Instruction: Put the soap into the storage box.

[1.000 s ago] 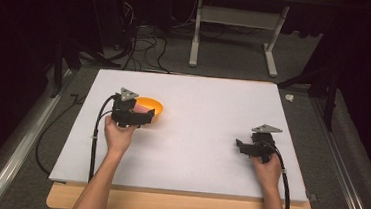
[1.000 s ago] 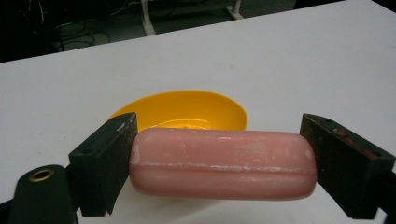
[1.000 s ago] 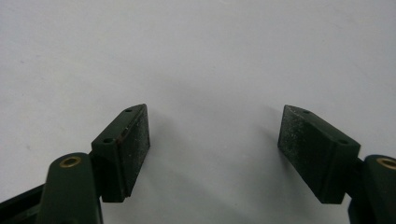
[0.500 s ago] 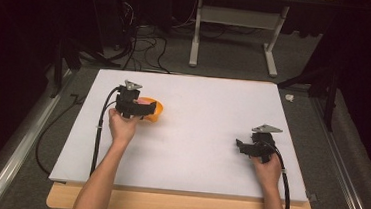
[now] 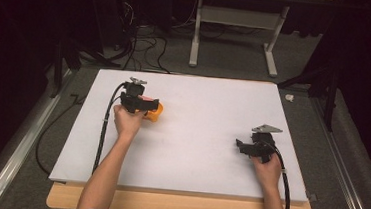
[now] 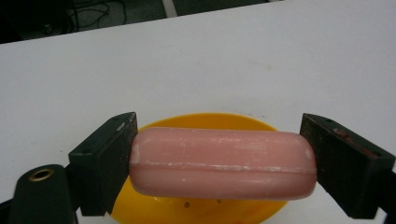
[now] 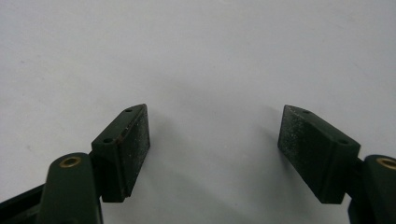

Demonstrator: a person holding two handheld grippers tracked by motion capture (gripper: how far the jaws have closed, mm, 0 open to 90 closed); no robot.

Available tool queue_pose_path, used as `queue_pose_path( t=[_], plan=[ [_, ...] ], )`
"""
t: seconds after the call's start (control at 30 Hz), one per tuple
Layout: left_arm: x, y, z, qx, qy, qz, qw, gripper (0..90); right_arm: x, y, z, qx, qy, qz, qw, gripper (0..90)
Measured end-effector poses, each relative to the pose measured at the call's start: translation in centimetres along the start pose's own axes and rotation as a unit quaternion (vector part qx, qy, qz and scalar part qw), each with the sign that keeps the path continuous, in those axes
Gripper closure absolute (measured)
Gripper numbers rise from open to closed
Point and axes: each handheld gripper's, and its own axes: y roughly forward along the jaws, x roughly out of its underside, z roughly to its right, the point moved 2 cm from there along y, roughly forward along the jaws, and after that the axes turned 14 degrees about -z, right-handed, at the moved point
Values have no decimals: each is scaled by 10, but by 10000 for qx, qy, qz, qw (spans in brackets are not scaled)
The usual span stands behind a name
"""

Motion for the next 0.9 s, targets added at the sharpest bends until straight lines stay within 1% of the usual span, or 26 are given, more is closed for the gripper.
queue_pose_path(
  t=[0.1,0.17,0.27,0.4,0.43,0.5,0.57,0.67,0.73,0.8,0.9],
  plan=[
    [1,7,0,-68,26,-150,9999,144,0,0,0,-3,-2,2,10000,257],
    [3,10,0,-120,39,-208,9997,143,0,0,0,-1,-2,1,10000,257],
    [4,12,-1,-102,5,-250,9996,143,0,0,0,-3,-7,0,10000,257],
    [6,14,-3,-134,14,-280,9995,143,0,0,0,-3,-12,1,10000,257],
    [6,14,-3,-130,7,-267,9996,142,0,0,0,-3,-13,2,10000,257],
    [7,14,-5,-54,-70,-235,9997,142,0,0,0,-6,-7,-5,10000,257],
    [7,14,-6,-19,-97,-259,9996,141,0,0,0,-9,-1,-8,10000,257],
    [8,13,-6,-42,-54,-261,9996,139,0,0,0,-10,1,-8,10000,257],
    [8,12,-5,-119,-2,-222,9997,137,0,0,0,-11,2,-9,10000,257],
    [7,10,-4,-130,28,-145,9998,124,0,0,0,-9,-3,-4,10000,257],
    [6,7,-4,-39,16,-67,10000,105,0,0,0,-11,3,-8,10000,257]
  ],
)
